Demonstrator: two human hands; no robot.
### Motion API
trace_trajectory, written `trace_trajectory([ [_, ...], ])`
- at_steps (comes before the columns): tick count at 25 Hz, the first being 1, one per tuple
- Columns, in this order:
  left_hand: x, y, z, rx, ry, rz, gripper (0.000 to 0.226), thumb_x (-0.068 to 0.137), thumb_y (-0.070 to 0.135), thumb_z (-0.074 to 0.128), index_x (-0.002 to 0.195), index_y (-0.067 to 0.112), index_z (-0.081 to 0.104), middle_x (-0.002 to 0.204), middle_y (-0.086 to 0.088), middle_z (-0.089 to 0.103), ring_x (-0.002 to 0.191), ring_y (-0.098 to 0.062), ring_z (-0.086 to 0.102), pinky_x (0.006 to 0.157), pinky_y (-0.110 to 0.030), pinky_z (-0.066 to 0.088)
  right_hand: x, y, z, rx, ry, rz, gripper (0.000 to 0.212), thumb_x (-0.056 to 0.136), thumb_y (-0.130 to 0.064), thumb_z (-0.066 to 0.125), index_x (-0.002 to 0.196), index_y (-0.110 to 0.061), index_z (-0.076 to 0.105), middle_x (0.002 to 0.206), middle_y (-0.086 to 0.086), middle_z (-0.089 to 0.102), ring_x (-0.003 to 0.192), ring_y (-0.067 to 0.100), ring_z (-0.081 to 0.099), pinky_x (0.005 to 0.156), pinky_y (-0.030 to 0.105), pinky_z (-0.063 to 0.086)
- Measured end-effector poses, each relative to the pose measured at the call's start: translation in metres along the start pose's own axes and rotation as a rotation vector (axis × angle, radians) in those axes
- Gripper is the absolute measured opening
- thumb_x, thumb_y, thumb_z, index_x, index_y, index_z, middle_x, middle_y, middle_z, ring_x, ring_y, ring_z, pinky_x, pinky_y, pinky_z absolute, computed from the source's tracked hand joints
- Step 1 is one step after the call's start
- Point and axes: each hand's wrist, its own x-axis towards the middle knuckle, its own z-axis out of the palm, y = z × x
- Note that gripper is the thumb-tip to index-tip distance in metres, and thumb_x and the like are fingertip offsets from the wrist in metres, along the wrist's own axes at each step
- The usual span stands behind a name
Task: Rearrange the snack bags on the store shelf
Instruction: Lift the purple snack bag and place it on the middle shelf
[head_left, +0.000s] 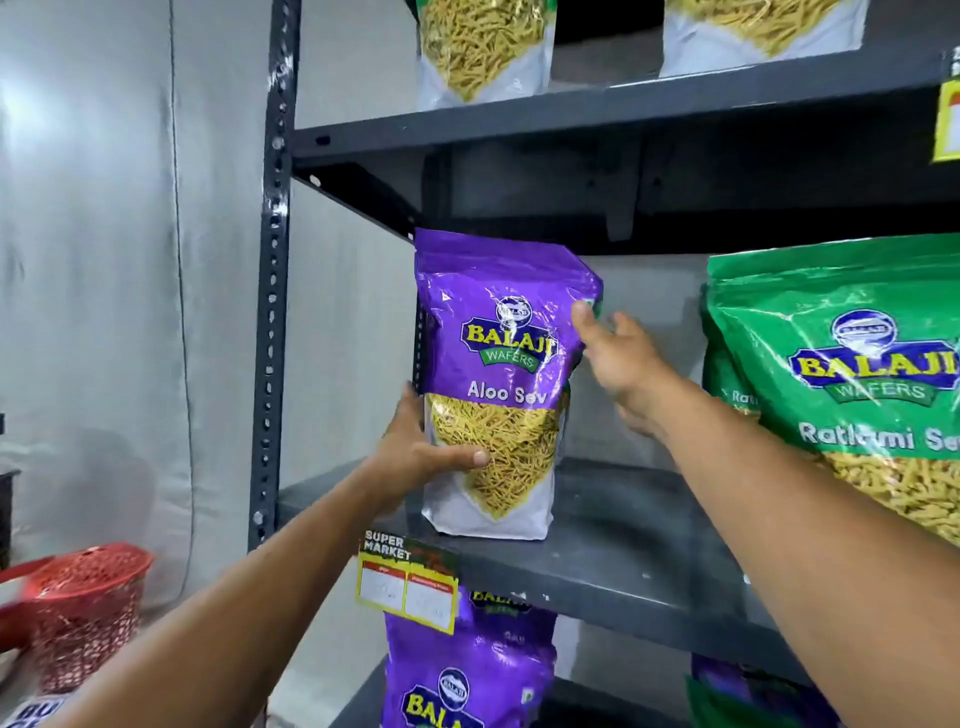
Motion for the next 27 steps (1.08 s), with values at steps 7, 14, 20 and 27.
trace_trajectory([
  [7,0.010,-0.009,-0.004,0.042,-0.242,-0.027,0.071,0.064,-0.017,0.084,0.126,-0.002,0.053,0.111,-0.015,0.076,0.101,-0.027,0.075,0.083,-0.032,0.060,0.039,-0.007,0.015,0.285,-0.008,-0.014,0.010,0.083,-0.023,0.065,0.085,-0.013,0.065,0.076,0.005,0.073,0.061,0.016,0.071,0.054,0.029,0.055],
  [14,-0.013,0.008,0.002,0.110,-0.189,0.034,0.066,0.062,-0.022,0.081,0.122,-0.003,0.059,0.105,-0.010,0.077,0.097,-0.021,0.075,0.083,-0.030,0.060,0.006,-0.044,-0.005,0.163,0.012,-0.159,0.025,0.067,-0.008,0.079,0.087,-0.013,0.065,0.083,0.008,0.071,0.065,0.016,0.068,0.056,0.027,0.054],
  [20,-0.063,0.041,0.020,0.152,-0.066,0.085,0.074,0.052,-0.015,0.091,0.119,-0.001,0.063,0.103,-0.007,0.079,0.095,-0.017,0.075,0.085,-0.034,0.060,-0.055,-0.091,-0.050,-0.100,0.053,-0.281,0.039,0.051,-0.012,0.088,0.067,-0.022,0.053,0.068,0.004,0.062,0.063,0.020,0.057,0.065,0.041,0.054],
  [27,-0.161,0.080,0.059,0.143,-0.225,0.005,0.066,0.063,-0.022,0.080,0.124,-0.003,0.058,0.105,-0.005,0.076,0.098,-0.013,0.074,0.081,-0.022,0.058,-0.134,-0.133,-0.090,-0.295,-0.020,-0.321,0.041,0.049,-0.015,0.090,0.071,-0.025,0.057,0.073,-0.003,0.063,0.066,0.014,0.060,0.062,0.033,0.058],
])
